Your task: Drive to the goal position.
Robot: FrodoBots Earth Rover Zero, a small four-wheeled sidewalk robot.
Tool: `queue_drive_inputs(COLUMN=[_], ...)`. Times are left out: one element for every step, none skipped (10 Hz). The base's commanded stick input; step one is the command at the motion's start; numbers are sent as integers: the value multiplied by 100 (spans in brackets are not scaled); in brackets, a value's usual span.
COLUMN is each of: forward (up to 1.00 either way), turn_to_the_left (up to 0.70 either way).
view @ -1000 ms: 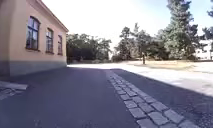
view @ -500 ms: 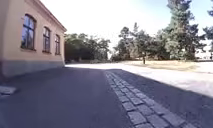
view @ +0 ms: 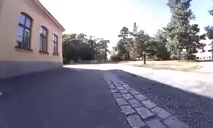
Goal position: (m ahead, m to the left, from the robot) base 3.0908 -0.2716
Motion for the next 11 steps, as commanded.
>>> queue_drive_inputs(forward=[66,66,66,66,66,66,66,66,66,66,66], turn_to_the_left=[0,0,0,0,0,0,0,0,0,0,0])
